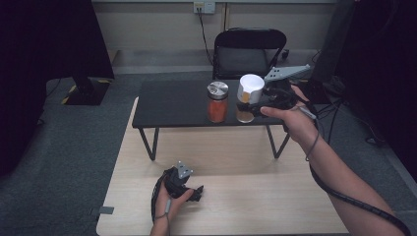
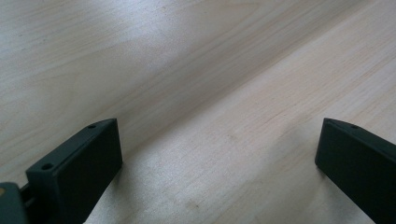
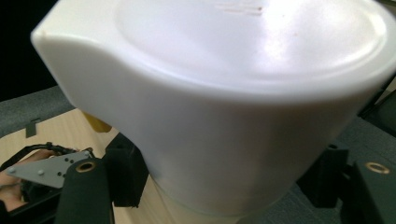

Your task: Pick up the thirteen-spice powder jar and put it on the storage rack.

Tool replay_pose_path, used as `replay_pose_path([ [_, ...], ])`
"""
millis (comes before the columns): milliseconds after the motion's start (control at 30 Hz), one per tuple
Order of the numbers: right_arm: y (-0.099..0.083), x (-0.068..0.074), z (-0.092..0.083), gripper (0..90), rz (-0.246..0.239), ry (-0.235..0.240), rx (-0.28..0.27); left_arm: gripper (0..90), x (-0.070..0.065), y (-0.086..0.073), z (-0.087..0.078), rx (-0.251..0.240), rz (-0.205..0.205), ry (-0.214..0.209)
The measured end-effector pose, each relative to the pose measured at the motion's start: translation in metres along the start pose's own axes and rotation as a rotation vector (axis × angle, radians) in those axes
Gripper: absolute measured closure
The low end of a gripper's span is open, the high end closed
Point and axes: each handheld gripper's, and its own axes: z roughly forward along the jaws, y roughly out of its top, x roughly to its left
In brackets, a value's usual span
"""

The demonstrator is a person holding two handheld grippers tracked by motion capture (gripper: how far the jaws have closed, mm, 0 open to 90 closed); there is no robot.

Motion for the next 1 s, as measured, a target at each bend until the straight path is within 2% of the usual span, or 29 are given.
replay_pose_path([
  [300, -0.001, -0.004, 0.01, 30.7, 0.02, -0.023, -0.006, 0.0, 0.0, 0.0, 0.0, 0.0, -0.001, 0.0],
  [400, 0.0, -0.002, 0.014, 30.7, 0.01, -0.035, 0.004, 0.0, 0.0, 0.0, 0.0, 0.0, 0.0, 0.0],
  [1000, -0.005, -0.009, 0.024, 30.7, 0.035, -0.04, 0.0, 0.0, 0.0, 0.0, 0.0, 0.0, 0.0, 0.0],
])
